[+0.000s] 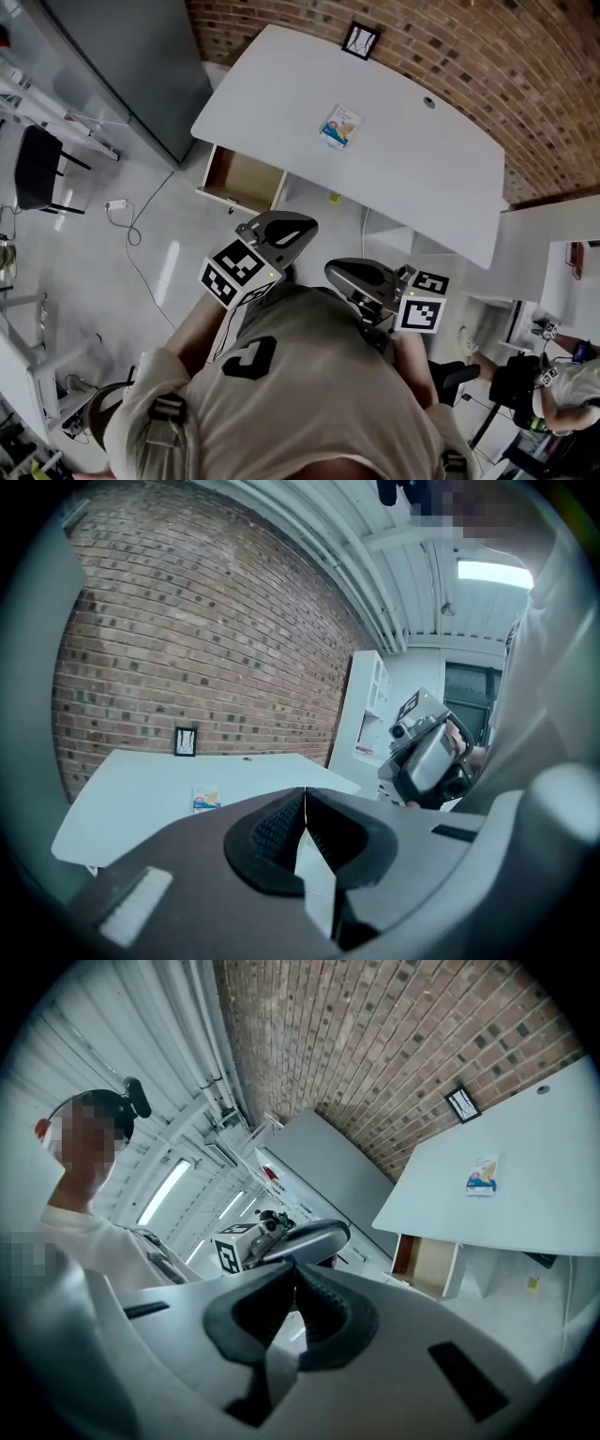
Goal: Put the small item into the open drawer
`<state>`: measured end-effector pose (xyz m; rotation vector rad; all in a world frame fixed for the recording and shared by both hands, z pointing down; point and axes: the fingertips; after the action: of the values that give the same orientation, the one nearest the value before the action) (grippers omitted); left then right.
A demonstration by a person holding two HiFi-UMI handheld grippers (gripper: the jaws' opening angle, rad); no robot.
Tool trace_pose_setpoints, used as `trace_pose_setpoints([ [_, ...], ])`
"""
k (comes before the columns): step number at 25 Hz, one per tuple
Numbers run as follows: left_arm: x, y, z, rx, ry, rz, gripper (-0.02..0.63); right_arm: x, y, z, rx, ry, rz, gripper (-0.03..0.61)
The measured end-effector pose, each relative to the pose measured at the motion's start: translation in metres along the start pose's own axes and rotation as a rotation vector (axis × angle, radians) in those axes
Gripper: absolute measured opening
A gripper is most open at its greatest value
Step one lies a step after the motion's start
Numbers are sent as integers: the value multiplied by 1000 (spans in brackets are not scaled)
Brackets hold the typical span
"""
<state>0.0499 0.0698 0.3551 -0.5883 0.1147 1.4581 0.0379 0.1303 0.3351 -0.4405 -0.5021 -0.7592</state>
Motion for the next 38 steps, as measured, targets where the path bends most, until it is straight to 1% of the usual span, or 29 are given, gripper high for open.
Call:
trace_pose_setpoints([
  [5, -31, 6, -4, 8, 23, -21, 5, 6, -21, -4, -46, -1, -13, 6],
  [9, -46, 10, -9, 26, 39, -42, 5, 11, -28, -7, -62, -5, -7, 6],
  [14, -55, 15, -11, 45, 53, -70, 5, 13, -36, -10, -84, -1, -33, 6],
  [18, -60, 15, -11, 51, 68, -102, 5, 16, -37, -13, -109, 23, -57, 6],
  [21, -64, 10, -18, 68, 70, -131, 5, 21, -34, -17, -118, 38, -81, 6],
  [24, -67, 2, -26, 77, 69, -168, 5, 30, -31, -24, -121, 45, -119, 6],
  [30, -76, -22, -38, 76, 97, -257, 5, 57, -16, -45, -143, 72, -202, 6],
  [33, -79, -42, -48, 76, 94, -286, 5, 74, -2, -57, -132, 75, -224, 6],
  [38, -81, -80, -62, 53, 97, -326, 5, 106, 22, -78, -108, 64, -266, 6],
])
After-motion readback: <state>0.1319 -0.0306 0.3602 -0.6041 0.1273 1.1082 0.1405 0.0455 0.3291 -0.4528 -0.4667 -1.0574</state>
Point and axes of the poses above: the fingertips, and each gripper's own axes: y backward along the fingers, x to its right, z out of its underside, and after that the axes turned 13 degrees about y, right-handed
